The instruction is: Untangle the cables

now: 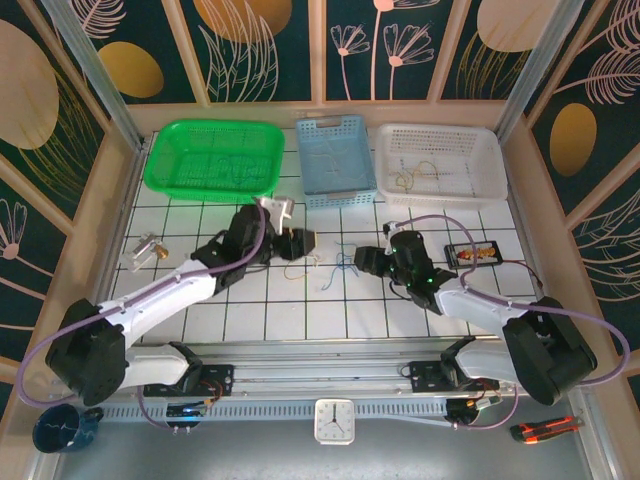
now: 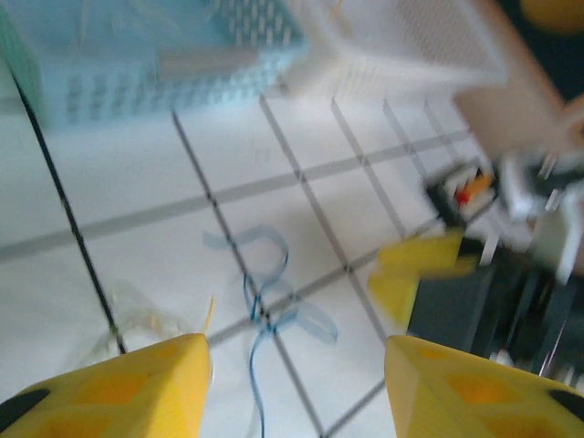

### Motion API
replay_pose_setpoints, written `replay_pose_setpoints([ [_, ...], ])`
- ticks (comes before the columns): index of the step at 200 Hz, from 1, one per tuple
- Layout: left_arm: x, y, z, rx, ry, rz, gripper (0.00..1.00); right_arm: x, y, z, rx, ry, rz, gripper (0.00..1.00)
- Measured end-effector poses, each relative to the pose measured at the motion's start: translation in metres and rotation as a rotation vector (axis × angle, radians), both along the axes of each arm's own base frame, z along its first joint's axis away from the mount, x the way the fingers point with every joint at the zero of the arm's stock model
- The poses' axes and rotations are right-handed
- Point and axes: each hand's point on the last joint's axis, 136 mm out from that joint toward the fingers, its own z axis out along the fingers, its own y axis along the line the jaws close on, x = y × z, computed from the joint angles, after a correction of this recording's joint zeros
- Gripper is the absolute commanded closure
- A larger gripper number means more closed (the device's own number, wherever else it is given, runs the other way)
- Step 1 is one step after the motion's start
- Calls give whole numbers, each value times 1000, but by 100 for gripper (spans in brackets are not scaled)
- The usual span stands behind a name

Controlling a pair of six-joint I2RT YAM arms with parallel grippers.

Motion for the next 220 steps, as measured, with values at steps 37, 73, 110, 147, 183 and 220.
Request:
replay_pose_setpoints([
  [37, -47, -12, -53, 54, 78, -74, 41, 3, -5, 5, 11, 1, -20, 35],
  [73, -55, -33, -74, 88, 63, -99, 41, 12, -10, 16, 44, -9, -51, 34],
  [110, -49, -38, -90, 133, 43, -68, 41, 12, -8, 23, 66, -17, -45, 34],
  [147, -43, -37, -103, 167, 32, -36, 42, 12, -8, 28, 78, -30, -47, 34],
  [183, -44, -42, -117, 179, 45, -42, 56, 12, -8, 28, 79, -30, -47, 34],
  [220, -41, -48, -122, 180, 43, -47, 100, 13, -7, 24, 81, -12, -48, 35],
])
